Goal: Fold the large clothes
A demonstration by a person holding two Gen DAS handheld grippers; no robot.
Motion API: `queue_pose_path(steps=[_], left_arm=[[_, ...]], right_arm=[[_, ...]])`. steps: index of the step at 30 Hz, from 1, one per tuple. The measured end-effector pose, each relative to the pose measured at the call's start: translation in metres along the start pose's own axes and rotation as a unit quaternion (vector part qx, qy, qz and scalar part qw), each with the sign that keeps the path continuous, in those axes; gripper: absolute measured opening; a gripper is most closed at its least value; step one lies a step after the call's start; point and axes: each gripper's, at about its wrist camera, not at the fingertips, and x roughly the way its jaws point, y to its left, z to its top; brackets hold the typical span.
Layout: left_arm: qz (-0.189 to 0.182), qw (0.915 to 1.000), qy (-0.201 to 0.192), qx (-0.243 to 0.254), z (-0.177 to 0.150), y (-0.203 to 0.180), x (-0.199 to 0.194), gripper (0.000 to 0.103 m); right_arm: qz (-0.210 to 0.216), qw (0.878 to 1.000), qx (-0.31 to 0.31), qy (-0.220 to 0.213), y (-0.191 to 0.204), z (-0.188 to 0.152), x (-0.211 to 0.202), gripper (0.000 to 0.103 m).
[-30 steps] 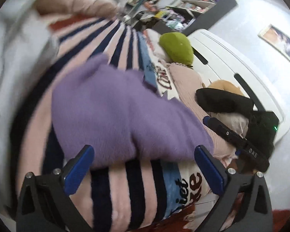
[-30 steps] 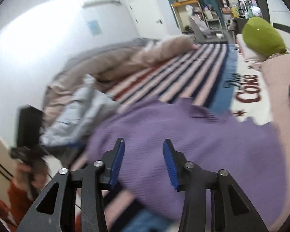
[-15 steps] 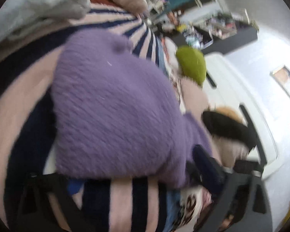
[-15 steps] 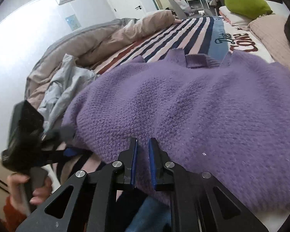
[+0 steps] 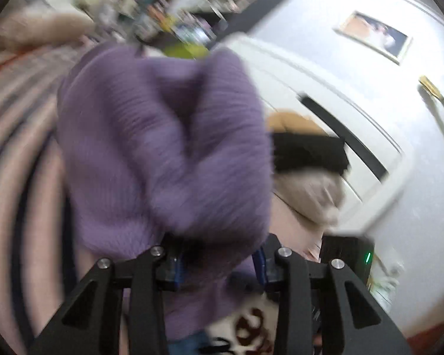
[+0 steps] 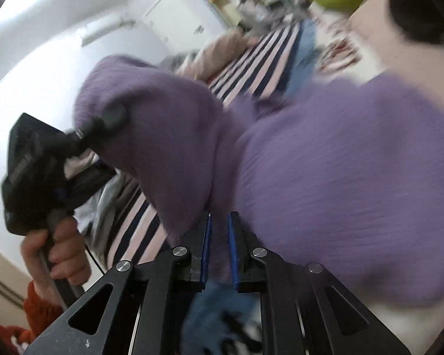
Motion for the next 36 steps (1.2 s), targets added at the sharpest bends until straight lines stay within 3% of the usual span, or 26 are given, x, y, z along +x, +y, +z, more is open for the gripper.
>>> queue_pose_path(steps=[2, 5, 8, 9, 13, 14, 15, 17, 19, 20, 23, 26, 27, 28, 29, 33, 34, 35, 36], left_arm=[[-0.047, 0.998, 0.038, -0.02, -0.01, 0.006, 0.033, 0.031], [-0.073, 0.9965, 0.041, -0.009, -0.025, 0.004, 0.049, 0.031], [-0.063, 0.9974, 0.034, -0.002, -0.027, 0.001, 0.046, 0.031], [-0.069, 0.9969, 0.034, -0.015, -0.025, 0.007, 0.042, 0.031], [-0.086, 0.9953, 0.025, -0.037, -0.034, 0.017, 0.032, 0.033], [-0.092, 0.9946, 0.032, -0.038, -0.035, 0.018, 0.026, 0.04], [-0.099, 0.9936, 0.037, -0.039, -0.034, 0.015, 0.022, 0.046], [-0.12, 0.9914, 0.025, -0.045, -0.032, 0.02, -0.002, 0.083], [-0.081, 0.9958, -0.022, -0.036, -0.027, 0.029, -0.035, 0.086], [-0.04, 0.9977, -0.038, -0.04, -0.024, 0.041, -0.048, 0.086], [0.021, 0.9948, -0.024, -0.097, -0.024, 0.076, -0.046, 0.086], [0.042, 0.9935, -0.004, -0.105, -0.031, 0.09, -0.028, 0.086], [0.051, 0.993, 0.006, -0.106, -0.033, 0.093, -0.018, 0.086], [0.055, 0.9922, 0.017, -0.111, -0.036, 0.095, -0.008, 0.086], [0.054, 0.9917, 0.024, -0.114, -0.037, 0.096, -0.001, 0.086], [0.065, 0.9919, 0.031, -0.105, -0.041, 0.096, 0.016, 0.086], [0.065, 0.9918, 0.032, -0.105, -0.043, 0.094, 0.017, 0.086], [0.065, 0.9917, 0.033, -0.106, -0.046, 0.091, 0.017, 0.086], [0.064, 0.9918, 0.033, -0.106, -0.047, 0.088, 0.015, 0.086]], right_arm=[[-0.035, 0.998, 0.016, -0.04, -0.019, 0.008, -0.035, 0.011], [-0.067, 0.994, 0.025, -0.084, -0.035, 0.018, -0.074, 0.011], [-0.041, 0.992, 0.006, -0.116, -0.026, 0.029, -0.095, 0.016], [-0.03, 0.992, -0.008, -0.121, -0.019, 0.034, -0.095, 0.023], [0.036, 0.991, -0.071, -0.103, 0.018, 0.078, -0.059, 0.025], [0.041, 0.993, -0.073, -0.084, 0.02, 0.084, -0.044, 0.025], [0.017, 0.996, -0.073, -0.052, 0.021, 0.09, -0.022, 0.025], [-0.04, 0.996, -0.073, -0.016, 0.015, 0.089, 0.002, 0.026], [-0.048, 0.997, -0.06, -0.02, 0.003, 0.078, 0.005, 0.026], [-0.04, 0.998, -0.041, -0.025, -0.005, 0.074, -0.001, 0.026], [-0.034, 0.999, -0.009, -0.034, -0.017, 0.071, -0.021, 0.027], [-0.027, 0.998, -0.01, -0.048, -0.008, 0.068, -0.038, 0.05], [-0.014, 0.999, -0.016, -0.046, 0.0, 0.064, -0.039, 0.071], [-0.006, 0.999, -0.021, -0.039, 0.008, 0.06, -0.038, 0.085], [-0.006, 0.999, -0.031, -0.028, 0.013, 0.058, -0.032, 0.086], [-0.058, 0.997, -0.054, -0.025, 0.025, 0.051, -0.009, 0.083], [-0.066, 0.996, -0.053, -0.03, 0.024, 0.05, -0.007, 0.074], [-0.104, 0.992, -0.058, -0.034, 0.023, 0.05, 0.0, 0.063], [-0.126, 0.989, -0.065, -0.037, 0.021, 0.051, 0.004, 0.037]])
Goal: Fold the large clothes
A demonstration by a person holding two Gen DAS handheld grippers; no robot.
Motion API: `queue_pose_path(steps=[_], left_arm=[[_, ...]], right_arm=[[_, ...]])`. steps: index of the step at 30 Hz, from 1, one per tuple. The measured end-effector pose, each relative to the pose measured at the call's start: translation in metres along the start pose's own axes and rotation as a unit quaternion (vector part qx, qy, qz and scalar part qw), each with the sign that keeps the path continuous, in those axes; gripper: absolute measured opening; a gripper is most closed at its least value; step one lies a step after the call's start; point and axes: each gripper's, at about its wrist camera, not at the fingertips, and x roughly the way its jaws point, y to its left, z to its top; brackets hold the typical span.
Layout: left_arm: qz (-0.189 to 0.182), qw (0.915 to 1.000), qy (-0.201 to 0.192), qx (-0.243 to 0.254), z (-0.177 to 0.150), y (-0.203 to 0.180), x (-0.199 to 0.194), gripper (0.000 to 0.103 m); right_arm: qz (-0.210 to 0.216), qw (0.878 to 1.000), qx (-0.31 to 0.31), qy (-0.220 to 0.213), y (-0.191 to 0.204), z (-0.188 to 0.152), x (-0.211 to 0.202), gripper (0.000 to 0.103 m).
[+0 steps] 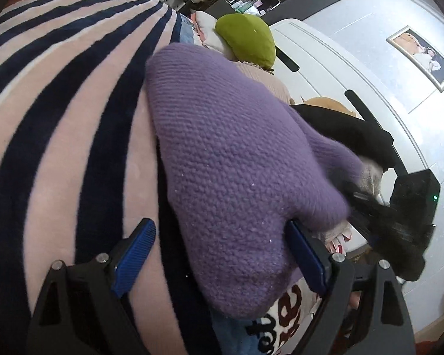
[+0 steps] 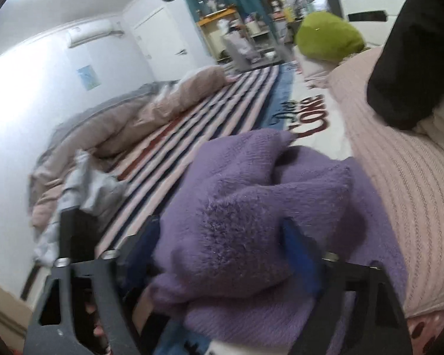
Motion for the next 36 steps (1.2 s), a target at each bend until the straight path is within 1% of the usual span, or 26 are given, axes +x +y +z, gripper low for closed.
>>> queue_pose_path(steps=[1, 3, 6, 7, 8, 9, 11, 13, 15, 16, 17, 19, 21, 22, 24, 26, 28, 29, 31, 33, 34, 36], left_arm=[[-0.001, 1.0, 0.0, 0.0, -0.002, -0.004, -0.005, 0.086], [-0.011, 0.9999, 0.002, 0.002, -0.005, -0.008, -0.008, 0.086], [-0.045, 0.9989, -0.007, 0.009, -0.007, -0.02, -0.024, 0.088], [-0.054, 0.9984, -0.01, 0.012, -0.005, -0.025, -0.025, 0.093], [-0.062, 0.9979, -0.012, 0.016, -0.003, -0.03, -0.026, 0.099], [-0.069, 0.9974, -0.013, 0.018, -0.001, -0.035, -0.026, 0.101], [-0.082, 0.9965, -0.005, 0.014, 0.004, -0.042, -0.02, 0.101], [-0.091, 0.9958, 0.013, 0.005, 0.007, -0.046, -0.006, 0.101], [-0.069, 0.9969, 0.039, 0.001, 0.008, -0.05, 0.015, 0.101], [-0.06, 0.9969, 0.051, -0.002, 0.007, -0.05, 0.024, 0.102], [-0.066, 0.9958, 0.062, -0.012, 0.004, -0.05, 0.032, 0.102], [-0.088, 0.9927, 0.073, -0.038, 0.001, -0.045, 0.041, 0.102], [-0.091, 0.9921, 0.072, -0.048, -0.003, -0.042, 0.045, 0.102], [-0.089, 0.9928, 0.068, -0.042, -0.004, -0.044, 0.045, 0.102], [-0.072, 0.9956, 0.054, -0.025, -0.006, -0.048, 0.043, 0.088], [-0.058, 0.9968, 0.051, -0.019, -0.009, -0.051, 0.038, 0.069], [-0.064, 0.9964, 0.048, -0.026, -0.009, -0.049, 0.031, 0.061], [-0.065, 0.9967, 0.044, -0.021, -0.01, -0.049, 0.023, 0.059], [-0.063, 0.9972, 0.038, -0.015, -0.011, -0.049, 0.013, 0.057], [-0.054, 0.9983, 0.02, -0.008, -0.014, -0.046, -0.011, 0.057], [-0.049, 0.9987, 0.011, -0.005, -0.015, -0.044, -0.023, 0.057], [-0.031, 0.9995, -0.006, 0.005, -0.018, -0.038, -0.058, 0.057]], right_arm=[[-0.013, 1.0, -0.015, -0.012, 0.002, 0.0, 0.002, 0.029], [-0.015, 0.999, -0.021, -0.046, 0.004, 0.0, -0.011, 0.021], [-0.017, 0.994, -0.008, -0.107, -0.004, 0.005, -0.05, 0.018], [-0.02, 0.992, -0.007, -0.121, -0.008, 0.007, -0.065, 0.018], [-0.023, 0.991, -0.008, -0.131, -0.014, 0.007, -0.082, 0.018], [-0.026, 0.99, -0.004, -0.137, -0.02, 0.007, -0.093, 0.018], [-0.023, 0.991, 0.019, -0.127, -0.043, -0.002, -0.11, 0.018], [-0.018, 0.994, 0.051, -0.099, -0.064, -0.015, -0.108, 0.018], [-0.015, 0.993, 0.093, -0.065, -0.086, -0.038, -0.094, 0.019], [-0.004, 0.992, 0.121, -0.047, -0.097, -0.053, -0.083, 0.02], [0.005, 0.99, 0.135, -0.043, -0.102, -0.061, -0.079, 0.02], [0.01, 0.989, 0.142, -0.046, -0.105, -0.069, -0.076, 0.021], [0.007, 0.99, 0.131, -0.045, -0.103, -0.066, -0.077, 0.021], [0.007, 0.991, 0.128, -0.043, -0.103, -0.066, -0.077, 0.022], [0.01, 0.991, 0.129, -0.04, -0.103, -0.065, -0.076, 0.022], [0.014, 0.99, 0.133, -0.041, -0.103, -0.065, -0.074, 0.023], [0.019, 0.99, 0.136, -0.041, -0.101, -0.066, -0.073, 0.023], [0.022, 0.99, 0.135, -0.041, -0.101, -0.066, -0.072, 0.023], [0.029, 0.99, 0.131, -0.037, -0.093, -0.064, -0.07, 0.023], [0.044, 0.991, 0.125, -0.031, -0.084, -0.062, -0.067, 0.023], [0.06, 0.99, 0.125, -0.025, -0.079, -0.061, -0.064, 0.023], [0.11, 0.985, 0.134, -0.007, -0.065, -0.062, -0.052, 0.023]])
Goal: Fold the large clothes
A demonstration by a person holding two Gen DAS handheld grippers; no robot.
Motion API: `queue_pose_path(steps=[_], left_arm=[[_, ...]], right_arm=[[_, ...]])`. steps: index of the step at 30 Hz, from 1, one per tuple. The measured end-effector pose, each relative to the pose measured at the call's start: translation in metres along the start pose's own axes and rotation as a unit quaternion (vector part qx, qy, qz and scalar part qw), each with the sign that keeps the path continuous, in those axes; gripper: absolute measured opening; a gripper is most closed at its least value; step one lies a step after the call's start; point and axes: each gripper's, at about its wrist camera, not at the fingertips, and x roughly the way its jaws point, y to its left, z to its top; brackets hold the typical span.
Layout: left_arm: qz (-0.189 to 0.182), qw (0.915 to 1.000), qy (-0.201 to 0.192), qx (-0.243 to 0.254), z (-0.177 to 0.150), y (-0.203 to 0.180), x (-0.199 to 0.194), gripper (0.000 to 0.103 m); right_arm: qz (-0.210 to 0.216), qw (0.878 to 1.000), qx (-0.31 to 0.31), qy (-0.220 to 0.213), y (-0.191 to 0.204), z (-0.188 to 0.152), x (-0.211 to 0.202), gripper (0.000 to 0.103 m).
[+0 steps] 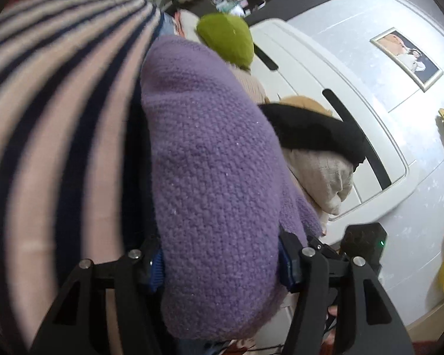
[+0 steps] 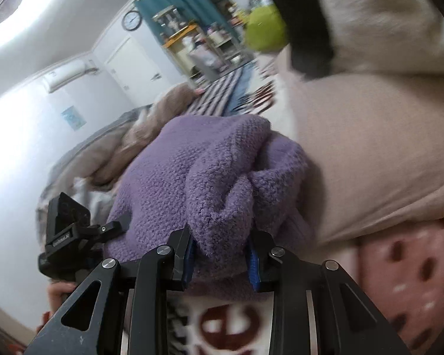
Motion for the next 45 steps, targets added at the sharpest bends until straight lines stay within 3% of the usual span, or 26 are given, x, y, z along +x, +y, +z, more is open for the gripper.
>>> queue_pose_path(steps=[5, 7, 9, 11, 13, 16, 20, 23, 32, 33, 35, 37, 40, 45], left_arm=[[0.054, 0.9985, 0.001, 0.003, -0.01, 0.021, -0.064, 0.063], [0.07, 0.9974, 0.019, -0.001, -0.018, 0.031, -0.074, 0.066], [0.069, 0.9975, 0.006, 0.006, -0.023, 0.034, -0.085, 0.073], [0.074, 0.9971, -0.003, 0.015, -0.023, 0.033, -0.093, 0.088], [0.08, 0.9966, -0.005, 0.017, -0.021, 0.039, -0.1, 0.089], [0.065, 0.9979, 0.004, 0.004, -0.011, 0.044, -0.099, 0.089], [0.036, 0.9991, 0.022, -0.009, 0.005, 0.037, -0.077, 0.089], [0.053, 0.9972, 0.049, -0.018, 0.02, 0.042, -0.059, 0.09], [0.01, 0.9937, 0.097, -0.056, 0.035, 0.064, -0.026, 0.092], [0.005, 0.9931, 0.094, -0.069, 0.035, 0.068, -0.022, 0.091], [0.016, 0.9945, 0.077, -0.069, 0.036, 0.068, -0.021, 0.075], [0.022, 0.9961, 0.063, -0.057, 0.035, 0.06, -0.026, 0.066], [0.032, 0.9981, 0.046, -0.026, 0.039, 0.039, -0.036, 0.06], [0.007, 0.9999, -0.001, 0.009, 0.057, 0.005, -0.065, 0.059]], right_arm=[[0.087, 0.994, -0.009, 0.065, 0.031, -0.017, 0.039, 0.025], [0.097, 0.993, -0.005, 0.074, 0.035, -0.021, 0.047, 0.033], [0.09, 0.993, 0.002, 0.074, 0.032, -0.02, 0.049, 0.041], [0.054, 0.996, -0.009, 0.067, 0.031, -0.021, 0.044, 0.055], [0.019, 0.998, -0.012, 0.058, 0.025, -0.022, 0.037, 0.075], [0.032, 0.996, 0.029, 0.078, 0.01, -0.028, 0.036, 0.083], [0.083, 0.985, 0.123, 0.087, -0.011, -0.048, 0.046, 0.083], [0.089, 0.985, 0.12, 0.087, -0.006, -0.049, 0.053, 0.084], [0.107, 0.977, 0.157, 0.095, 0.0, -0.049, 0.076, 0.084], [0.119, 0.975, 0.163, 0.093, 0.002, -0.048, 0.081, 0.081], [0.139, 0.97, 0.18, 0.088, 0.002, -0.044, 0.087, 0.067], [0.143, 0.97, 0.181, 0.074, 0.004, -0.04, 0.087, 0.052], [0.134, 0.979, 0.143, 0.057, 0.02, -0.028, 0.076, 0.042], [0.166, 0.978, 0.118, 0.035, 0.04, -0.002, 0.061, 0.039]])
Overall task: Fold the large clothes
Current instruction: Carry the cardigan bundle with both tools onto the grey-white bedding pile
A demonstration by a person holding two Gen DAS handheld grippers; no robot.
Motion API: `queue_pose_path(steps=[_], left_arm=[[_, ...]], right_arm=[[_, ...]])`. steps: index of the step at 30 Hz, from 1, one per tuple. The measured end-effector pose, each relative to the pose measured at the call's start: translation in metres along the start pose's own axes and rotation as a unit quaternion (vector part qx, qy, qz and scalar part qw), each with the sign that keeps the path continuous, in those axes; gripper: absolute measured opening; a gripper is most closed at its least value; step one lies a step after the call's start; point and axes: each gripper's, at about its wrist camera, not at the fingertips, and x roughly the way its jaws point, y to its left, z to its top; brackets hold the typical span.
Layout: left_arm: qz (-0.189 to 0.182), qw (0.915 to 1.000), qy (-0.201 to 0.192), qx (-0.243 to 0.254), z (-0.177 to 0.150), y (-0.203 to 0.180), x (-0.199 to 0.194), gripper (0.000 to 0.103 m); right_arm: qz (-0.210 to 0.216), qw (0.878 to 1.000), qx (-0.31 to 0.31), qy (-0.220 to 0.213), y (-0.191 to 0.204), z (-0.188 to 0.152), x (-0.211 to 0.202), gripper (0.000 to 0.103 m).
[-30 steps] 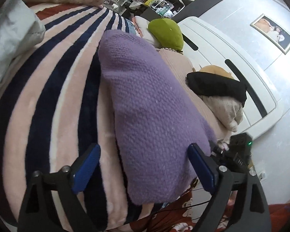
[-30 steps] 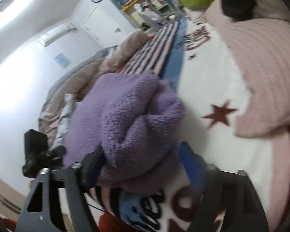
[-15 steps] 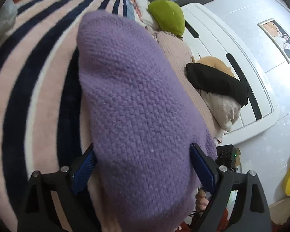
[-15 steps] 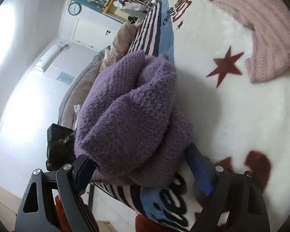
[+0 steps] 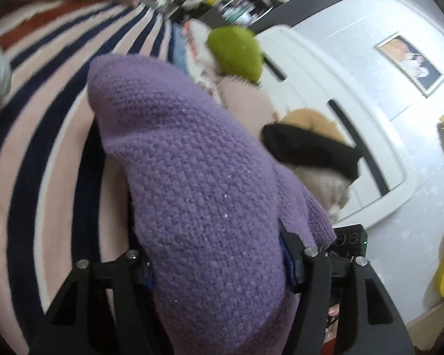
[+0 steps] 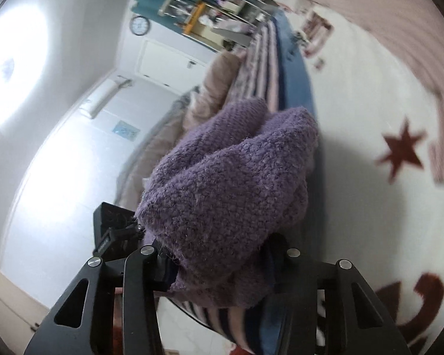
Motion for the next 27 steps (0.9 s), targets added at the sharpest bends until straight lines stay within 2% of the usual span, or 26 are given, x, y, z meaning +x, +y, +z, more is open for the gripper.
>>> queue_pose_path(steps=[5, 7, 15, 21, 24, 27], left_arm=[[-0.007, 0.9985, -0.041, 0.035, 0.021, -0.021, -0.043, 0.059], [0.001, 0.9971, -0.06, 0.046, 0.029, -0.023, -0.065, 0.059], [0.067, 0.9844, -0.149, 0.063, 0.057, 0.003, -0.189, 0.059], [0.124, 0.9688, -0.204, 0.066, 0.069, 0.037, -0.291, 0.059], [0.143, 0.9642, -0.212, 0.069, 0.072, 0.057, -0.325, 0.059], [0.174, 0.963, -0.198, 0.056, 0.076, 0.093, -0.346, 0.06]], right_arm=[[0.031, 0.998, -0.059, -0.005, 0.053, 0.023, 0.004, 0.039], [0.039, 0.996, -0.075, 0.002, 0.069, 0.026, 0.011, 0.039], [0.067, 0.984, -0.151, 0.069, 0.158, 0.026, 0.113, 0.039], [0.092, 0.969, -0.202, 0.113, 0.231, 0.008, 0.202, 0.039], [0.096, 0.962, -0.226, 0.119, 0.255, -0.017, 0.233, 0.039], [0.091, 0.96, -0.222, 0.146, 0.26, -0.045, 0.27, 0.039]])
